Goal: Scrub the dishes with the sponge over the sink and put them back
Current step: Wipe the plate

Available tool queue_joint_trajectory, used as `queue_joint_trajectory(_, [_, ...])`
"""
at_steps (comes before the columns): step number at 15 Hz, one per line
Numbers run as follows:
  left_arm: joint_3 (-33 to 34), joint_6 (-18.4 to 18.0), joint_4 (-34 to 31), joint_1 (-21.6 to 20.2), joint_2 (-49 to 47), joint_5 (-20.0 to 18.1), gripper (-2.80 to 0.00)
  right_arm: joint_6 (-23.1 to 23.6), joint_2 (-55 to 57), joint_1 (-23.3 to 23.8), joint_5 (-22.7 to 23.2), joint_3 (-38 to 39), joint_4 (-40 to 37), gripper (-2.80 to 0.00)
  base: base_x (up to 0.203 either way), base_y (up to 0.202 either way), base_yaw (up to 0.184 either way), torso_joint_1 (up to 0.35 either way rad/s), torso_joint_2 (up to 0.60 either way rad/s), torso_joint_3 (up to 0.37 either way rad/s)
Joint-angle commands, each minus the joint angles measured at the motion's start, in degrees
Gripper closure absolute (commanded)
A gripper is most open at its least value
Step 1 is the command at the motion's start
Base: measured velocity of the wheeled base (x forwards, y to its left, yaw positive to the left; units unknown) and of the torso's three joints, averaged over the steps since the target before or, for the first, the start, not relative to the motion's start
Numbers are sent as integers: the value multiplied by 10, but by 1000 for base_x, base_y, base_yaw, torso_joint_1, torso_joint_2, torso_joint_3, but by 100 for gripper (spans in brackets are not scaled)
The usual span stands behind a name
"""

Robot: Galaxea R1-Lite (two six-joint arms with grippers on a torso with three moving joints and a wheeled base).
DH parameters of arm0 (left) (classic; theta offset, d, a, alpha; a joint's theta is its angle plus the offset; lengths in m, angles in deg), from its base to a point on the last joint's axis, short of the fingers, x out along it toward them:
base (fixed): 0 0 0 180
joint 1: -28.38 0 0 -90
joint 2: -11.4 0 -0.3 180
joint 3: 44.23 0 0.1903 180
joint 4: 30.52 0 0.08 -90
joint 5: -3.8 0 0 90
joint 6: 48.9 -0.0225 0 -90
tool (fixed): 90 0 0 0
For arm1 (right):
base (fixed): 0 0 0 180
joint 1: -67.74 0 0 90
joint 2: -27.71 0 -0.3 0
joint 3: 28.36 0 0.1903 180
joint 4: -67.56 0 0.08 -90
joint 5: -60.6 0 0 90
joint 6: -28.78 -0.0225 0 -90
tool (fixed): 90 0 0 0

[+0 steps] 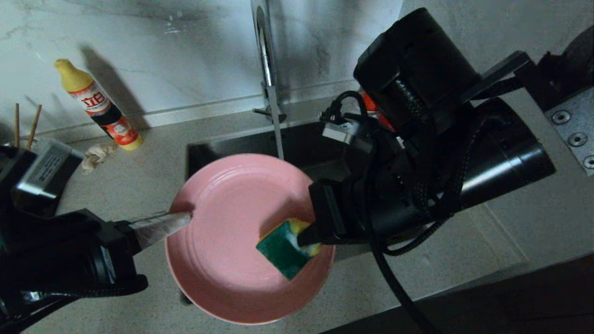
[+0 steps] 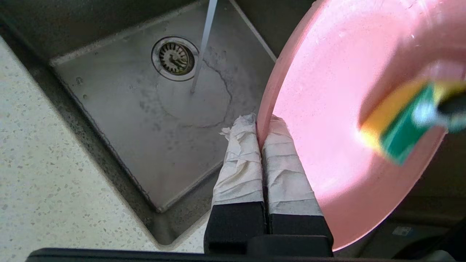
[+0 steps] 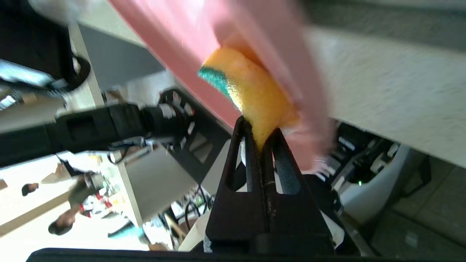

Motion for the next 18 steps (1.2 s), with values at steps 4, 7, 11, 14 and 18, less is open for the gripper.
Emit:
queue_joint_trajectory(4, [39, -5, 1, 1, 8, -3, 0, 6, 2, 18, 1, -31, 30, 0, 0, 0, 0, 0, 0, 0])
queue_joint_trajectory(7, [49, -5, 2, 1, 11, -3, 0, 13, 15, 17, 2, -31, 64, 0, 0, 0, 0, 0, 0, 0])
queue_joint_trajectory(11, [49, -3, 2, 1, 3, -3, 0, 17, 13, -10, 5, -31, 64, 0, 0, 0, 0, 0, 0, 0])
queue_joint_trajectory(14, [44, 0, 3, 1, -10, -3, 0, 22, -23, -38, 6, -31, 50, 0, 0, 0, 0, 0, 0, 0])
queue_joint_trajectory(18, [38, 3, 2, 1, -16, -2, 0, 46, -98, -63, 6, -30, 37, 0, 0, 0, 0, 0, 0, 0])
